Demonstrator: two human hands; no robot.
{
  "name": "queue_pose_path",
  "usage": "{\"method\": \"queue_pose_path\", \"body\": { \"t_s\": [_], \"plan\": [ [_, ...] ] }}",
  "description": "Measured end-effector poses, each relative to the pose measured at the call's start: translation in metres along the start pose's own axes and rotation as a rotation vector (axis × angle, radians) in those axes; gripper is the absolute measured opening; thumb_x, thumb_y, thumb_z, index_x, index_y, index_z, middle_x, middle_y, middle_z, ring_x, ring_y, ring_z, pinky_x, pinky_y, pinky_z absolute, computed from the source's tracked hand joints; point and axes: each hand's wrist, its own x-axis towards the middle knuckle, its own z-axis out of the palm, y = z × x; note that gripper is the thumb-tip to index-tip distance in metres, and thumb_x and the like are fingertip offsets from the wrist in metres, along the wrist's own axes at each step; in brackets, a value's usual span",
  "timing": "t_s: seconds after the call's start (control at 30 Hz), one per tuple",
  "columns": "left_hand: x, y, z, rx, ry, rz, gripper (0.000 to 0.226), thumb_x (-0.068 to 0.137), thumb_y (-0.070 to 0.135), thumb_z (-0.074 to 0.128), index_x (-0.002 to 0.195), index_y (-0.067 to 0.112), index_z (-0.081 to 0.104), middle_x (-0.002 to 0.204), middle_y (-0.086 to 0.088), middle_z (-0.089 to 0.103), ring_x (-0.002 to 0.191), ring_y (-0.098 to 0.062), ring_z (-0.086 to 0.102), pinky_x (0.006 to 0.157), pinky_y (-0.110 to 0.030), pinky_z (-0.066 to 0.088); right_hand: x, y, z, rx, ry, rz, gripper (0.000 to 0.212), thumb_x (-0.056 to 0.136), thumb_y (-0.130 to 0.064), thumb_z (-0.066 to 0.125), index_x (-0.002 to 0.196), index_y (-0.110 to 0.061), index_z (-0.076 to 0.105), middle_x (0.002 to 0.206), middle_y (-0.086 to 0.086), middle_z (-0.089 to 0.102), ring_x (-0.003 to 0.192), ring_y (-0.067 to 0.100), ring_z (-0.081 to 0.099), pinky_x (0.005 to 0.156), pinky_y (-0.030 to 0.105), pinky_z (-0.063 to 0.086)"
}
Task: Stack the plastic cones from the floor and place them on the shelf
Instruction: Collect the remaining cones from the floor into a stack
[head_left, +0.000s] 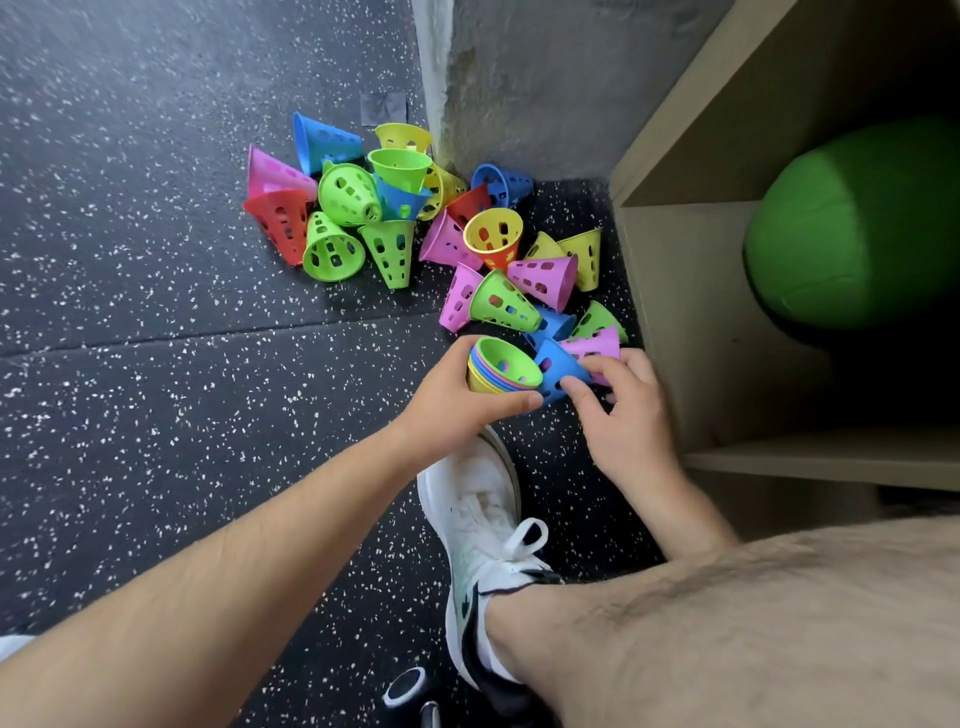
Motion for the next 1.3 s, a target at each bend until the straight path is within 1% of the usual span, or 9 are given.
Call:
{"method": "queue_pose_path", "body": {
  "t_s": [0.13,0.27,0.4,0.63,0.77,0.87,0.97,1.1,1.3],
  "plan": [
    [0.001,0.004,-0.016,-0.011,0.055,0.030,0.055,0.073,0.017,0.094,0.114,0.029,0.060,0.099,0.011,0.073,0.082,0.005,0.068,0.073,-0.013,0.051,0.020,-0.018,-0.011,0.031,0.058,-0.065,0.017,0.089,-0.022,0.074,0.103,-0.014,0.071,0.103,-0.001,0.058,0.095,0.016,0.061,0.081,0.040,0.053],
    [0.004,0.006,-0.030,-0.014,0.103,0.033,0.062,0.071,0.020,0.095,0.121,0.025,0.058,0.103,0.006,0.074,0.087,-0.004,0.071,0.077,-0.024,0.058,0.039,-0.044,-0.018,0.039,0.119,-0.155,0.018,0.089,-0.023,0.074,0.103,-0.012,0.071,0.102,-0.003,0.057,0.096,0.023,0.062,0.084,0.044,0.053],
    [0.004,0.009,-0.038,-0.013,0.121,0.038,0.065,0.071,0.019,0.095,0.123,0.020,0.057,0.102,0.003,0.074,0.081,-0.005,0.068,0.071,-0.023,0.057,0.050,-0.067,-0.006,0.081,0.014,-0.220,0.014,0.088,-0.023,0.073,0.099,-0.016,0.071,0.099,-0.003,0.058,0.095,0.023,0.060,0.083,0.043,0.052],
    [0.001,0.010,-0.054,-0.041,0.158,0.067,0.060,0.076,0.004,0.088,0.126,0.015,0.056,0.097,0.006,0.070,0.074,0.004,0.064,0.066,-0.013,0.049,0.050,-0.100,0.020,0.029,-0.332,-0.443,0.012,0.090,-0.019,0.070,0.101,-0.019,0.071,0.096,-0.008,0.061,0.097,0.011,0.056,0.090,0.033,0.046],
    [-0.004,0.005,-0.069,-0.050,0.177,0.071,0.062,0.073,0.008,0.092,0.123,0.017,0.057,0.098,0.007,0.071,0.076,0.003,0.065,0.067,-0.015,0.051,0.048,-0.112,0.023,0.103,-0.416,-0.354,0.022,0.097,-0.030,0.060,0.120,-0.029,0.060,0.105,-0.023,0.060,0.107,-0.003,0.056,0.096,0.022,0.044],
    [-0.004,0.002,-0.074,-0.055,0.185,0.074,0.069,0.069,0.014,0.096,0.125,0.019,0.058,0.106,0.002,0.073,0.086,-0.003,0.068,0.078,-0.022,0.056,0.048,-0.115,0.025,0.132,-0.385,-0.290,0.033,0.100,-0.023,0.056,0.132,-0.027,0.047,0.097,-0.028,0.057,0.097,-0.011,0.055,0.084,0.009,0.040],
    [-0.003,0.002,-0.075,-0.055,0.178,0.082,0.069,0.068,0.015,0.096,0.126,0.021,0.058,0.110,0.000,0.073,0.089,-0.005,0.068,0.081,-0.024,0.057,0.050,-0.116,0.028,0.146,-0.344,-0.290,0.025,0.100,-0.018,0.056,0.124,-0.027,0.054,0.100,-0.018,0.060,0.099,-0.001,0.057,0.087,0.015,0.045],
    [-0.003,0.005,-0.073,-0.072,0.169,0.095,0.070,0.069,0.013,0.096,0.127,0.019,0.057,0.111,-0.003,0.072,0.090,-0.006,0.068,0.078,-0.022,0.056,0.050,-0.109,0.034,0.089,-0.240,-0.367,0.014,0.099,-0.020,0.059,0.112,-0.024,0.064,0.113,-0.011,0.057,0.115,0.012,0.051,0.098,0.037,0.045],
    [-0.002,0.010,-0.066,-0.068,0.153,0.109,0.068,0.072,0.011,0.093,0.129,0.014,0.056,0.108,0.001,0.072,0.085,0.001,0.068,0.072,-0.015,0.053,0.040,-0.104,0.031,0.199,-0.266,-0.265,0.023,0.099,-0.029,0.058,0.120,-0.022,0.063,0.121,-0.012,0.057,0.120,0.005,0.053,0.102,0.039,0.048]
  ]
}}
